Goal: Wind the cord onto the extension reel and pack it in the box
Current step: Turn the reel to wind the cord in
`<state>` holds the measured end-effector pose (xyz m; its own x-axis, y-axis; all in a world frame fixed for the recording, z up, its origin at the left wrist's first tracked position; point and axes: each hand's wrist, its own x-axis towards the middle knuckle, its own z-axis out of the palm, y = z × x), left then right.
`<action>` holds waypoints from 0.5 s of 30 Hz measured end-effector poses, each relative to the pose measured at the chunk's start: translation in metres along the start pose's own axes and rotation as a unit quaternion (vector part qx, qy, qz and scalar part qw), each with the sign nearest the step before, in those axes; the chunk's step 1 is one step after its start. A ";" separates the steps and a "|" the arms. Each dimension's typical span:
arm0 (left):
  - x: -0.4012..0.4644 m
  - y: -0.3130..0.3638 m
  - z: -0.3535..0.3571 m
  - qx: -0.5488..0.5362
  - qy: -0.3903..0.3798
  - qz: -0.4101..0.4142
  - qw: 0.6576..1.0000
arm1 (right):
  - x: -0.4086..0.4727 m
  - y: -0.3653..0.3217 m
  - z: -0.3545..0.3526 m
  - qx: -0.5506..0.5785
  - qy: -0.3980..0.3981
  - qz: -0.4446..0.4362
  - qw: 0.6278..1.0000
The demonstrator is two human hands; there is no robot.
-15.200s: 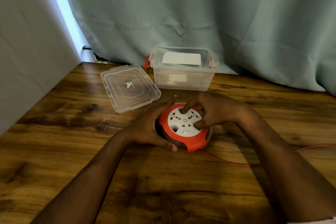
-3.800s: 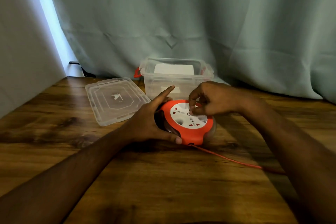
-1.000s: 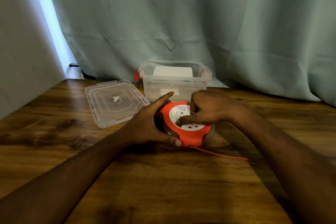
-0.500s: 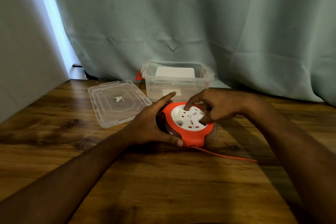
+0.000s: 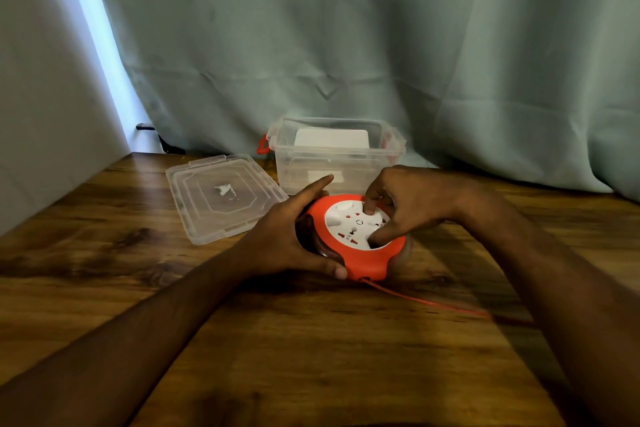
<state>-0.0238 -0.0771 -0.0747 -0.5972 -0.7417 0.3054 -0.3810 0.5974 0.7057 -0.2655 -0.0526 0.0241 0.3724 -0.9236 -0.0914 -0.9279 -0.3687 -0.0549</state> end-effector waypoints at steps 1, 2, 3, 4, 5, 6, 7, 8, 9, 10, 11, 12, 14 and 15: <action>0.000 0.000 0.000 -0.001 0.000 0.000 1.000 | 0.000 -0.001 0.001 0.001 -0.003 0.000 1.000; 0.000 0.000 0.000 0.000 -0.001 0.001 1.000 | 0.000 -0.002 0.002 0.005 -0.004 0.000 1.000; 0.000 0.000 0.000 0.000 -0.001 0.001 1.000 | 0.000 -0.003 0.003 0.004 -0.002 0.000 1.000; 0.001 0.000 0.001 0.001 0.000 0.002 1.000 | 0.000 -0.004 0.005 0.001 0.004 0.001 1.000; 0.001 0.000 0.000 0.001 0.000 0.002 1.000 | 0.001 -0.005 0.006 -0.009 0.012 0.001 1.000; 0.001 0.000 0.000 0.001 0.000 0.001 1.000 | 0.002 -0.006 0.008 -0.020 0.017 0.000 1.000; 0.001 0.001 0.000 -0.001 -0.001 0.000 1.000 | 0.002 -0.008 0.008 -0.026 0.020 0.000 0.999; 0.001 0.001 0.000 -0.002 -0.002 -0.001 1.000 | 0.002 -0.010 0.008 -0.027 0.022 0.001 0.999; 0.001 0.001 0.000 -0.004 -0.003 -0.001 1.000 | 0.002 -0.011 0.009 -0.025 0.022 0.006 0.999; 0.000 0.001 0.000 -0.005 -0.004 0.000 1.000 | 0.002 -0.013 0.009 -0.016 0.019 0.011 1.000; 0.000 0.001 0.000 -0.006 -0.005 0.000 1.000 | 0.003 -0.013 0.010 -0.005 0.016 0.014 1.000; 0.000 0.001 0.000 -0.008 -0.006 0.000 1.000 | 0.002 -0.014 0.010 0.006 0.013 0.011 1.000; -0.001 0.002 0.000 -0.011 -0.007 0.000 1.000 | 0.002 -0.011 0.009 0.016 0.013 -0.009 1.000; -0.001 0.002 0.000 -0.011 -0.007 0.000 1.000 | 0.004 -0.007 0.008 0.028 0.019 -0.021 0.999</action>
<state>-0.0240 -0.0758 -0.0736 -0.6078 -0.7368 0.2962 -0.3660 0.5909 0.7189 -0.2570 -0.0527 0.0160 0.4100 -0.9107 -0.0499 -0.9083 -0.4028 -0.1128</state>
